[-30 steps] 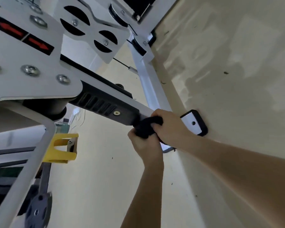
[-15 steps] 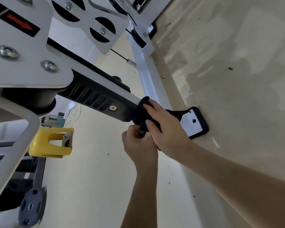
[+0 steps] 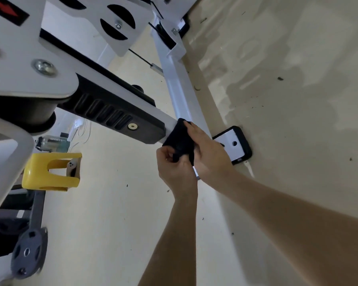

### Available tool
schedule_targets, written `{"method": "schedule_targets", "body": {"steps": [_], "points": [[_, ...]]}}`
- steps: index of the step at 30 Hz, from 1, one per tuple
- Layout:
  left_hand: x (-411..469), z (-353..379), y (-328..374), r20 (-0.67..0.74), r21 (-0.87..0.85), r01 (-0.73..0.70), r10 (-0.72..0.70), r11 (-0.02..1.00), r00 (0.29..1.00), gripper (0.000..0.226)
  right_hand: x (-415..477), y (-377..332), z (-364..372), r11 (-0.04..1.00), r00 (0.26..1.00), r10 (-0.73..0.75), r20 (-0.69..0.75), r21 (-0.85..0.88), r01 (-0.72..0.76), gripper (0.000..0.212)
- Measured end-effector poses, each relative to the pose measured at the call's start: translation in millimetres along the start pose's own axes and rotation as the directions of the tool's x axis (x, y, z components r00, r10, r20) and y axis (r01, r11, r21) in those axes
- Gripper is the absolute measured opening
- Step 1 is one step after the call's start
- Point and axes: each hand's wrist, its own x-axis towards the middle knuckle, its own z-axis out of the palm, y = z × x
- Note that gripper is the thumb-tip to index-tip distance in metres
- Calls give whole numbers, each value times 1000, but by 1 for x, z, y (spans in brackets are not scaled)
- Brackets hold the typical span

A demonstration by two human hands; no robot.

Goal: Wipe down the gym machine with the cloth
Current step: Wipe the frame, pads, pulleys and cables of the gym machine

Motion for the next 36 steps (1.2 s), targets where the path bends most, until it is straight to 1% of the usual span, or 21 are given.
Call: {"method": "schedule_targets", "body": {"steps": [4, 7, 10, 12, 13, 14, 16, 18, 19, 21, 22, 24, 25, 26, 27, 28, 29, 31, 32, 34, 36], "points": [[-7, 4, 4, -9, -26, 40, -41, 999, 999, 34, -3, -1, 4, 993, 995, 103, -13, 64, -102, 62], [-9, 2, -4, 52, 86, 14, -19, 996, 998, 28, -5, 7, 2, 986, 986, 165, 24, 28, -165, 64], [-23, 4, -19, 255, 279, 62, -136, 958, 957, 24, -9, 17, -4, 919, 915, 385, 125, 35, -392, 68], [-25, 7, -22, 286, 343, 107, -212, 933, 935, 20, -5, 20, -11, 849, 852, 484, 198, 132, -512, 65], [-24, 8, -20, 264, 313, 134, -222, 940, 939, 16, -1, 19, -17, 838, 857, 483, 180, 191, -512, 61], [-25, 6, -17, 237, 249, 149, -210, 957, 949, 11, 4, 16, -20, 862, 889, 443, 112, 218, -457, 54], [-29, -2, -11, 211, 80, 136, -150, 987, 966, 11, 10, 3, -20, 948, 958, 281, -53, 172, -268, 46], [-34, -12, -10, 216, -6, 79, -76, 997, 973, 27, 8, -6, -10, 986, 990, 106, -95, 136, -93, 45], [-37, -15, -12, 248, 29, 27, -34, 999, 968, 36, 5, -3, -4, 994, 995, 50, -82, 103, -42, 46], [-42, -16, -20, 408, 189, -106, 20, 976, 913, 49, -3, 16, -2, 998, 998, 57, -13, -27, -58, 46], [-44, -16, -23, 490, 252, -156, 13, 955, 872, 51, -8, 28, -5, 986, 991, 127, 30, -110, -123, 45], [-45, -13, -24, 568, 319, -153, -59, 935, 821, 54, -8, 43, -18, 925, 942, 332, 42, -209, -316, 38], [-45, -12, -22, 572, 332, -131, -89, 934, 815, 51, -4, 44, -23, 901, 918, 396, -4, -188, -390, 35], [-43, -10, -20, 565, 332, -135, -83, 934, 821, 46, 3, 40, -27, 906, 913, 400, -79, -117, -407, 34], [-42, -9, -16, 546, 316, -166, -36, 934, 837, 40, 12, 31, -27, 933, 922, 352, -158, -19, -360, 35], [-41, -8, -11, 512, 283, -223, 50, 933, 858, 35, 20, 17, -24, 962, 938, 274, -212, 80, -263, 37], [-41, -8, -6, 463, 244, -288, 150, 926, 874, 31, 26, 3, -19, 975, 957, 190, -220, 160, -156, 38], [-39, -5, 1, 384, 212, -390, 291, 896, 876, 33, 32, -12, -6, 969, 987, 50, -152, 245, -11, 41], [-38, -4, 1, 378, 222, -437, 336, 872, 862, 33, 32, -10, -3, 967, 994, 47, -101, 252, -20, 44], [-38, -1, -3, 415, 298, -500, 362, 813, 835, 34, 29, 8, -10, 964, 986, 168, 26, 207, -169, 51], [-39, 2, -8, 534, 370, -529, 291, 764, 794, 44, 22, 30, -22, 967, 955, 253, 156, -34, -251, 56]]}}
